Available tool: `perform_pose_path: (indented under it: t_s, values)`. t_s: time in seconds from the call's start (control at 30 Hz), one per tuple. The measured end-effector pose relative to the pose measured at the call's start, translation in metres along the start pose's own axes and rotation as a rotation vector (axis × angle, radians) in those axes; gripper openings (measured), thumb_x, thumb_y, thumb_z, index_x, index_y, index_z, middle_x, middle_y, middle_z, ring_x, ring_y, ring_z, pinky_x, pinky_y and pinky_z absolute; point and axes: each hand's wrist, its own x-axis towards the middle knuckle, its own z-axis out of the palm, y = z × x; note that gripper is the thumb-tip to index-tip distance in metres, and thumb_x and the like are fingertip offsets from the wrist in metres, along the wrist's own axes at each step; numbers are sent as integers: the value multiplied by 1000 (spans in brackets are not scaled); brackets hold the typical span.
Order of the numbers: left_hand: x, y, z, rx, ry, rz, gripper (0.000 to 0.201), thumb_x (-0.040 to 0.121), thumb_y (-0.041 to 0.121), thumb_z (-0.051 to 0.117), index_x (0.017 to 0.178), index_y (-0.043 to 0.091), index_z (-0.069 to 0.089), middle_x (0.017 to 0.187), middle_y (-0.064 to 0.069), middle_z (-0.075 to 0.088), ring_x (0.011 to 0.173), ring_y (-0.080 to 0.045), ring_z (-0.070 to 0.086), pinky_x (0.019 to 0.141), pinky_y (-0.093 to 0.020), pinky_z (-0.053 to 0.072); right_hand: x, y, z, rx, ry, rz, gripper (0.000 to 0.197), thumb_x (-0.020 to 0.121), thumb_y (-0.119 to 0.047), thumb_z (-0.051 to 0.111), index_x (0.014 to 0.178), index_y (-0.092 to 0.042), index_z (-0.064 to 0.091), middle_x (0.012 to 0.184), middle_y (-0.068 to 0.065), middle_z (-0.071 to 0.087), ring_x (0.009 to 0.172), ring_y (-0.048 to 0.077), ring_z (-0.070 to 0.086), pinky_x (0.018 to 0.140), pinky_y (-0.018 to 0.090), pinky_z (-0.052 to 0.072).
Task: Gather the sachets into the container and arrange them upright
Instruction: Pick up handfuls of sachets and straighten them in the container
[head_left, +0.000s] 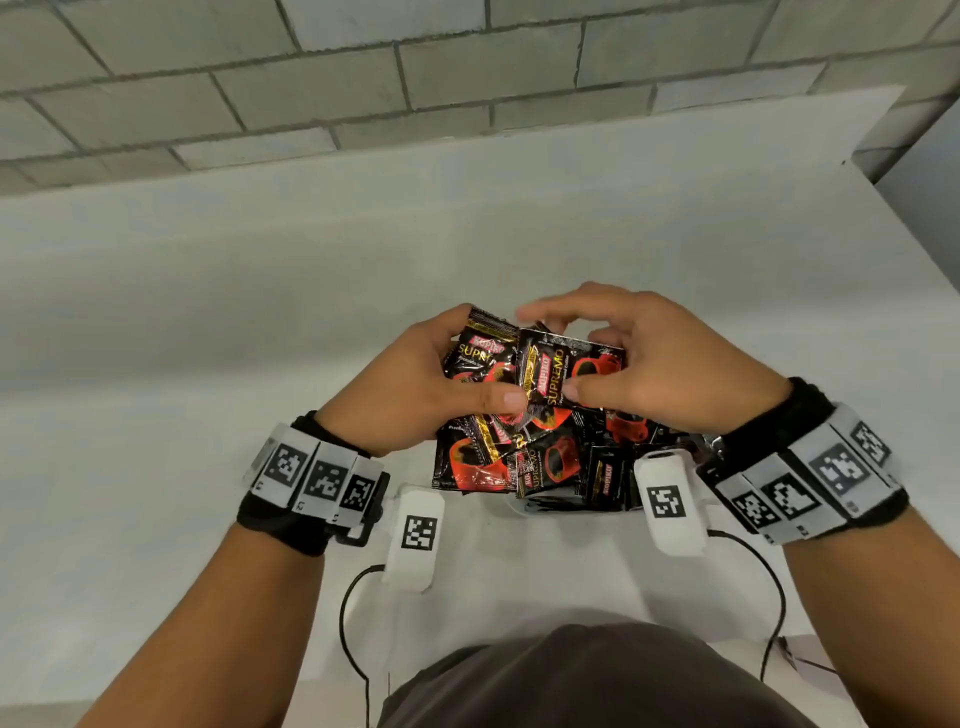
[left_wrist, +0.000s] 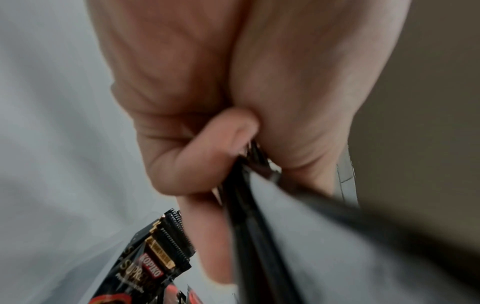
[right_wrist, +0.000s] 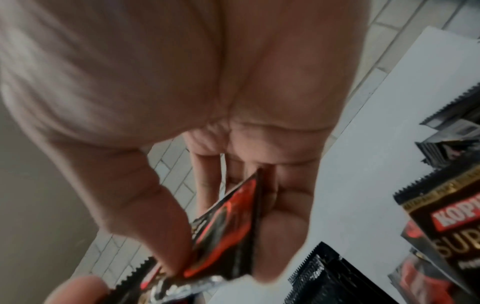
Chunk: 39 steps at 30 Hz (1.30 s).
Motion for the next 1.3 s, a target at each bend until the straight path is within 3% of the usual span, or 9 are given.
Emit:
perform_pose_path:
  t_s: [0.17,0.3,0.4,0.53,0.67,0.77,0.93,1.17,1.3]
  values:
    - [-7,-2,2,94,70,-17,37,89,20,73,124,17,60,89,9,74,61,-7,67,42,-21,45,0,8,5,42,90,70,42,82,-14,81,113,-39,69,107,-10,65,85,20,74,79,50,61]
    - [-8,-8,-2,151,95,-20,32,92,26,72,121,20,60,92,3,74,59,-10,64,39,-25,41,1,18,6,119,195,126,33,91,-15,73,116,-35,65,118,0,64,71,6,74,69,39,63]
    - [-6,-9,-1,124,160,-27,30,94,21,71,121,15,59,88,3,73,58,-9,66,39,-24,41,3,23,2,196,350,105,14,94,-10,67,100,-22,68,93,-1,77,77,15,75,81,43,60]
    - [-3,-15,-2,151,264,27,30,94,30,71,119,20,57,88,-2,73,53,-12,63,41,-29,43,2,21,1,492,376,94,23,84,6,68,95,-14,69,80,2,77,71,16,72,65,33,48]
    - [-4,-14,-1,132,282,73,31,94,30,70,121,23,57,90,-5,74,50,-16,61,41,-31,44,3,17,12,710,251,93,52,76,11,77,119,-13,59,102,14,68,68,37,66,62,44,58]
    - [-5,-13,0,113,265,88,34,92,29,72,121,22,56,91,-5,73,50,-16,62,39,-30,43,4,10,23,600,276,110,40,88,3,71,122,-18,62,117,10,67,66,42,72,70,57,60]
    - [-4,-11,1,92,226,85,38,90,27,74,122,21,55,94,-3,73,54,-19,64,40,-31,44,8,14,26,294,345,151,28,85,-19,79,108,-29,66,86,0,71,57,19,67,57,29,56]
    - [-3,-7,5,70,155,101,50,84,28,77,127,18,53,102,-5,73,63,-16,68,44,-34,49,11,19,24,284,351,107,28,79,-15,85,103,-20,70,93,-2,76,85,15,73,78,32,59]
    - [-4,-9,3,-12,109,99,61,80,15,83,133,15,52,115,-5,73,102,-22,73,81,-42,61,10,21,21,349,364,122,25,79,-13,84,98,-12,67,88,4,76,71,13,72,68,28,58]
